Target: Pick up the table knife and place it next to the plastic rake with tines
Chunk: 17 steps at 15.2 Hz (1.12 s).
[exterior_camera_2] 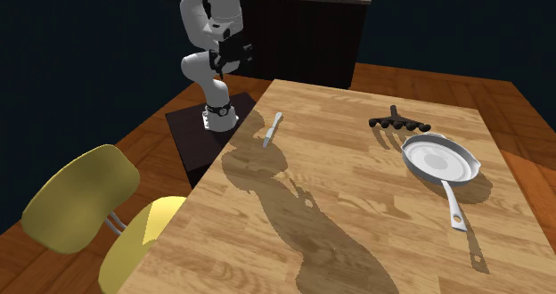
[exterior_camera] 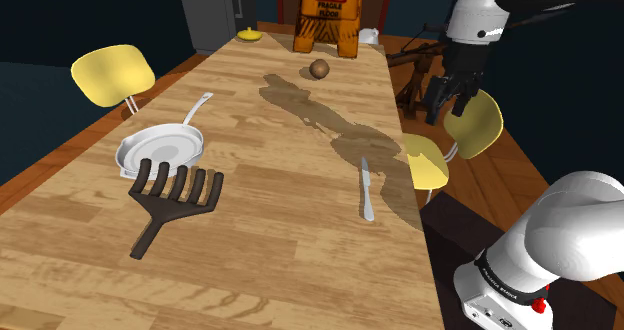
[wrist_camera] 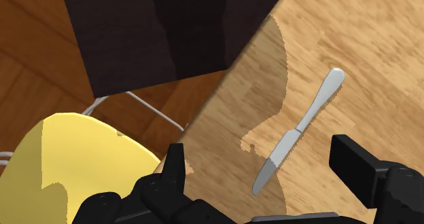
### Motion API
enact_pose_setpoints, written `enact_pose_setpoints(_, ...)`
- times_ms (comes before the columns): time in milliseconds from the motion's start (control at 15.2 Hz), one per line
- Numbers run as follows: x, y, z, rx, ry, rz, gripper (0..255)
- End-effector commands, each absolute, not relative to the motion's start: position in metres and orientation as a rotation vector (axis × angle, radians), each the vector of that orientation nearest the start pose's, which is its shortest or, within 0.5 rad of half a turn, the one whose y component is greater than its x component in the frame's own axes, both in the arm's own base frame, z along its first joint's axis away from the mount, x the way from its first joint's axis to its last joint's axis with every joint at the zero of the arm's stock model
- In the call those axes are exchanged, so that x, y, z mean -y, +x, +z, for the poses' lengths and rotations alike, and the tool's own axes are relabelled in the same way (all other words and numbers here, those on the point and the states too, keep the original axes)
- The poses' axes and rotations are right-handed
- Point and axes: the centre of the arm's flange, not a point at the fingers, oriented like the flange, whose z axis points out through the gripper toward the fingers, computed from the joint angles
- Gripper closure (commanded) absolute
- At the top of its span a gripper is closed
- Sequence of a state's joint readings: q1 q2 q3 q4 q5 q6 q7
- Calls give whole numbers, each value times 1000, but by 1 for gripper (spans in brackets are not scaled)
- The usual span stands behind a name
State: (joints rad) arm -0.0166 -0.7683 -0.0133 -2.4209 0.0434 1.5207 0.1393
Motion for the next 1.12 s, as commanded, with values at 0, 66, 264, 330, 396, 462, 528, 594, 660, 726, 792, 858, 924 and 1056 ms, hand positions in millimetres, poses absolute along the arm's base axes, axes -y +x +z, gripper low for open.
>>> enact_pose_setpoints(0,5,302,551,-255,-3079,208,0)
enact_pose_setpoints(66,-1,303,540,-314,-3072,193,0)
enact_pose_setpoints(264,-20,307,508,-489,-3046,148,0)
enact_pose_setpoints(330,-27,309,497,-547,-3035,132,0)
enact_pose_setpoints(396,-33,312,487,-604,-3022,117,0)
enact_pose_setpoints(462,-39,315,476,-661,-3009,101,0)
enact_pose_setpoints(528,-45,318,465,-718,-2994,86,0)
enact_pose_setpoints(594,-50,321,455,-775,-2979,71,0)
enact_pose_setpoints(660,-56,325,444,-831,-2962,55,0)
enact_pose_setpoints(726,-61,329,433,-887,-2944,40,0)
enact_pose_setpoints(792,-67,333,423,-942,-2925,24,0)
enact_pose_setpoints(858,-72,338,412,-997,-2905,9,0)
enact_pose_setpoints(924,-76,343,402,-1052,-2884,-7,0)
enact_pose_setpoints(1056,-86,353,381,-1159,-2838,-37,0)
